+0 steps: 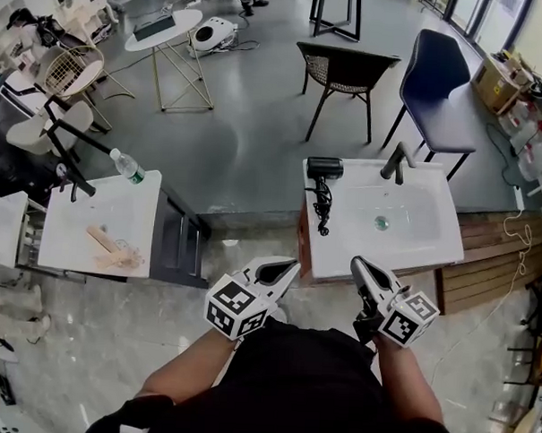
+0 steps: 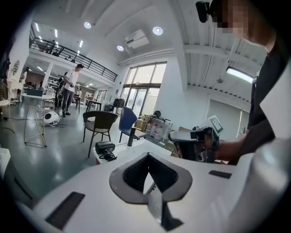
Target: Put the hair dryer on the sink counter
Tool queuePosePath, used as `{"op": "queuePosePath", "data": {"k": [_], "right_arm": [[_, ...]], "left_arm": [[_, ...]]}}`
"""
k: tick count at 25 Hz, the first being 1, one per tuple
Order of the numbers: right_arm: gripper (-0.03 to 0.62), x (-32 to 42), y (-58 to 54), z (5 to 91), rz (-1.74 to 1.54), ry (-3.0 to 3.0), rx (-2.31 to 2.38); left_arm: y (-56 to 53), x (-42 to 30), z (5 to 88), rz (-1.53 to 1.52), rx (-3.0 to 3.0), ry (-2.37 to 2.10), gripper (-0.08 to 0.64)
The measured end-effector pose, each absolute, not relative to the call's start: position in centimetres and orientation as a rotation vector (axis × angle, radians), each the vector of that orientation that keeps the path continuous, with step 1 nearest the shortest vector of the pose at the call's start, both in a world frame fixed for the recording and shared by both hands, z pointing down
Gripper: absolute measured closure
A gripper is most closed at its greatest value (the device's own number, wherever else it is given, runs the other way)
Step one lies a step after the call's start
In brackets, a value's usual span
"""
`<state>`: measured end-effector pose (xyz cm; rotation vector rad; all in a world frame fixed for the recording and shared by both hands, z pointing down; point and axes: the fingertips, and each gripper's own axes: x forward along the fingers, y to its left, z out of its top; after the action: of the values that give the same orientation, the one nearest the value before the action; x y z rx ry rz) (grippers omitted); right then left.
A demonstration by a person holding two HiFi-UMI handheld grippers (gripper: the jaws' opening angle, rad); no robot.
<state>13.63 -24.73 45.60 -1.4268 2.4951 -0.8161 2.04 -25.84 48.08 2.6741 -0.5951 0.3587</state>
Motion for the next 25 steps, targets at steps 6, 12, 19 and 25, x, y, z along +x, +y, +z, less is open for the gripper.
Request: {"op": "queuePosePath", "data": {"k": [6, 12, 19, 25], "right_arm": [[0.589, 14.5, -21.6, 46.1, -0.794, 2.642, -1.419], [0.589, 17.1, -17.1, 46.0, -0.772, 2.710, -1.384], [0.589, 19.6, -13.1, 46.5, -0.803, 2.748, -1.279], [0.589, 20.7, -12.2, 46.4, -0.798, 2.758, -1.218]], "left_arm": [[-22.5, 4.7, 47.2, 0.308, 2.638, -0.649, 0.560], [-18.8, 8.5, 46.8, 0.291, 2.632, -0.679, 0.560], [-14.4, 10.5, 46.5, 0.301, 2.609, -0.771, 0.560], [-12.7, 9.7, 46.4, 0.322, 2.583, -0.891, 0.560]]}}
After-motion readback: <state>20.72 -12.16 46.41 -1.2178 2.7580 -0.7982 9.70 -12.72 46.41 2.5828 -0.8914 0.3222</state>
